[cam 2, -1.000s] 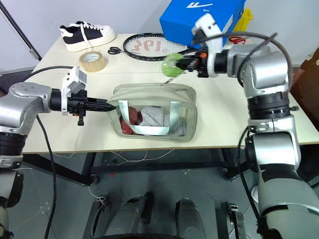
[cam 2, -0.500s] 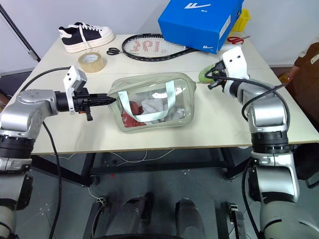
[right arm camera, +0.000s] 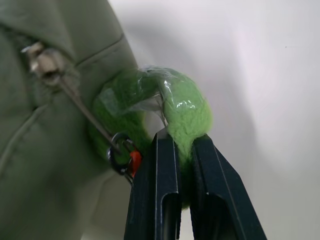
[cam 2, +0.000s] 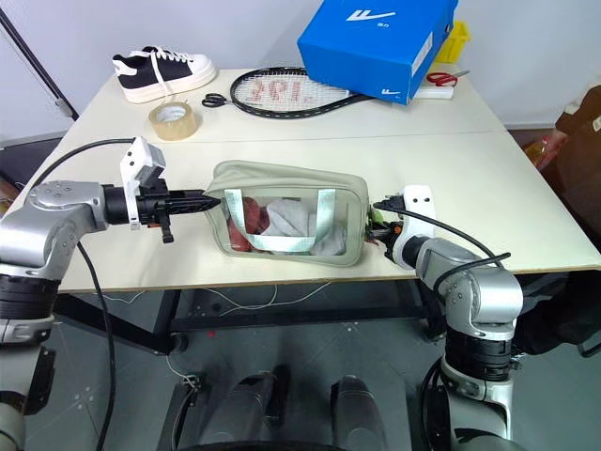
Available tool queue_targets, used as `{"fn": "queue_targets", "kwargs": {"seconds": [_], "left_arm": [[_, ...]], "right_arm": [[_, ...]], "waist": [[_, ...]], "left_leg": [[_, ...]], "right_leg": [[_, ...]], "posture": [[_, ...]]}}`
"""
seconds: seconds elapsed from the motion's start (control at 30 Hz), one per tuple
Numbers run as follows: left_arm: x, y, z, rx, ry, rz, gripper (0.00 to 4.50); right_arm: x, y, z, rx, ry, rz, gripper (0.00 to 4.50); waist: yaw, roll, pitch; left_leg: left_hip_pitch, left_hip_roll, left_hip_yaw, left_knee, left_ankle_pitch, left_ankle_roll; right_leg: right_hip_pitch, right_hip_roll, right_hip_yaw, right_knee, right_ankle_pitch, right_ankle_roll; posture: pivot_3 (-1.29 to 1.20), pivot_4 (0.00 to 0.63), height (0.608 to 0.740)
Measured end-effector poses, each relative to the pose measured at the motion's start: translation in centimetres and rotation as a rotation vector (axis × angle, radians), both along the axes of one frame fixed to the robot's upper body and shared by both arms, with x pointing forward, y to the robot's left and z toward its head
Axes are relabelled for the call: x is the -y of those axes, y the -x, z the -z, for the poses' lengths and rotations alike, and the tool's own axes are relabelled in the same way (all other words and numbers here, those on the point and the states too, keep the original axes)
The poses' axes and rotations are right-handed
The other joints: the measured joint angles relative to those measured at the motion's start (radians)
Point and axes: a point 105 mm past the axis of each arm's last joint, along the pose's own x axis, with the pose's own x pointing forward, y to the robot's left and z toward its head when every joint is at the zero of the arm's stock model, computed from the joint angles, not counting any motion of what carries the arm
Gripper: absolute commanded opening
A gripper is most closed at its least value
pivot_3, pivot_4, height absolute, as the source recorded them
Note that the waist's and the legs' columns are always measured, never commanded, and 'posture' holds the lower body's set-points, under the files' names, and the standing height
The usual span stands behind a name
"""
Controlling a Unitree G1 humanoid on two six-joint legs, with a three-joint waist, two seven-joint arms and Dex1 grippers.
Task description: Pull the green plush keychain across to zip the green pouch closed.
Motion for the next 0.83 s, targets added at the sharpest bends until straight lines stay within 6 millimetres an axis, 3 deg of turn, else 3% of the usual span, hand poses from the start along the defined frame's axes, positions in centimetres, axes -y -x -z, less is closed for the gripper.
{"fn": "queue_targets", "kwargs": {"seconds": [0.13,0.17,0.2,0.27,0.4,0.43,0.6,0.83], "left_arm": [[0.2,0.2,0.0,-0.003,0.001,0.008,0.00],[0.2,0.2,0.0,-0.005,0.002,0.008,0.78],[0.1,0.2,0.3,-0.021,0.000,0.001,1.05],[-0.2,0.3,1.2,-0.071,0.005,-0.008,2.05],[-0.4,0.8,0.8,-0.116,-0.008,0.041,4.25],[-0.6,0.8,0.1,-0.111,-0.016,0.051,4.50],[-1.4,0.8,-3.6,-0.067,-0.037,0.098,4.50],[-3.0,0.8,-4.8,-0.088,-0.090,0.134,4.50]], "right_arm": [[0.5,0.1,0.4,-0.008,0.020,0.007,0.02],[0.8,0.0,0.2,0.000,0.030,0.003,0.37],[1.1,-0.2,-0.4,0.012,0.039,-0.004,0.77],[1.9,-0.9,-2.1,0.057,0.052,-0.010,1.62],[2.8,-1.2,-7.1,0.172,0.103,-0.138,3.86],[2.9,-1.0,-8.3,0.198,0.120,-0.177,4.35],[3.4,1.8,-10.7,0.184,0.207,-0.443,4.43],[2.8,5.6,-13.5,0.172,0.168,-0.716,4.43]], "waist": [[0.000,0.000,0.000],[0.000,0.000,0.000],[0.000,0.000,0.000],[0.000,0.000,0.000],[0.003,0.000,0.002],[0.005,-0.001,0.002],[0.005,-0.001,0.002],[-0.001,-0.001,0.002]], "left_leg": [[0.001,0.000,0.000,0.000,0.000,0.000],[0.001,0.000,0.000,0.000,0.000,0.000],[0.001,0.000,0.000,0.000,0.000,0.000],[-0.002,0.000,0.000,0.000,0.000,0.000],[-0.012,0.000,0.000,0.002,0.002,0.003],[-0.012,0.000,0.000,0.002,0.001,0.003],[-0.012,-0.001,0.000,0.002,-0.001,0.006],[-0.013,0.000,0.001,0.002,-0.004,0.007]], "right_leg": [[0.001,0.000,0.000,0.000,-0.001,-0.002],[0.001,0.000,0.000,-0.001,-0.001,-0.002],[0.001,-0.001,0.000,-0.001,-0.001,-0.002],[0.000,-0.001,-0.001,-0.001,-0.001,-0.002],[-0.006,0.000,-0.002,0.000,-0.001,-0.001],[-0.005,-0.001,-0.002,-0.001,-0.001,-0.001],[-0.001,-0.002,-0.004,-0.009,-0.001,-0.001],[-0.002,-0.003,-0.004,-0.013,0.000,0.000]], "posture": [[0.00,0.150,0.740],[0.00,0.150,0.740],[0.00,0.150,0.740],[0.00,0.150,0.740],[0.00,0.150,0.740],[0.00,0.150,0.740],[0.00,0.150,0.740],[0.00,0.150,0.740]]}}
